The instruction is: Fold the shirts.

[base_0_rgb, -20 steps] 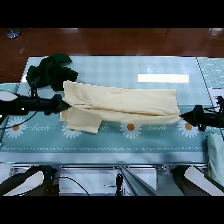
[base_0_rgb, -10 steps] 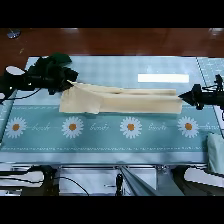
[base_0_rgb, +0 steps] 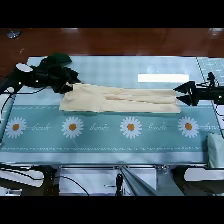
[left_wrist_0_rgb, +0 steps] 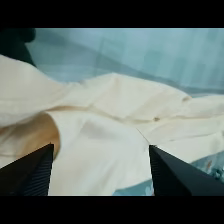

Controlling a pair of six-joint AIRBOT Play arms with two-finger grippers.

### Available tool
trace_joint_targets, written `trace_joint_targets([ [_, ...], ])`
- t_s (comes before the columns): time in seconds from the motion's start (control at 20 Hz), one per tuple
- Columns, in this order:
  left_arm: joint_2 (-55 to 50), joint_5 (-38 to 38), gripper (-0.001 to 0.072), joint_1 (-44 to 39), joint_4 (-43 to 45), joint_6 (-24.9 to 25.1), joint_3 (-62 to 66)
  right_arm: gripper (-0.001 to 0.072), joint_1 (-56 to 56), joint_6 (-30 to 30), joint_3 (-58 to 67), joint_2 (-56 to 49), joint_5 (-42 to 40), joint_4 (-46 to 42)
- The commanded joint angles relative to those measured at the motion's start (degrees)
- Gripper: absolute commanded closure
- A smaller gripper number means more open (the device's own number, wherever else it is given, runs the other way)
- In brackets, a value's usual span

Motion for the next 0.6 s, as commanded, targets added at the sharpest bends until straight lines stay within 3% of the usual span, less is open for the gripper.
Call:
trace_joint_targets([
  [0.0,1.25,-10.45,0.0007,4.79,9.6,-6.58,6.1,0.0088,-3.06,0.02,5.92,-0.63,6.34,-3.87],
  [0.05,3.54,-10.97,0.0007,7.08,15.26,-9.75,7.19,0.0087,-4.81,1.01,6.82,-0.63,8.39,-6.95],
  [0.2,13.62,-7.5,0.0007,12.55,25.16,-10.12,5.84,0.0088,-7.1,4.5,6.14,-0.72,8.44,-18.51],
  [0.35,25.99,2.21,0.0007,12.13,22.16,-10.08,-4.02,0.0088,-6.27,3.91,4.87,-2.45,6.36,-16.94],
  [0.55,39.01,12.61,0.0006,2.82,17.22,-9.73,-19.02,0.0088,-1.31,0.87,4.87,-6.97,6.14,-11.78],
])
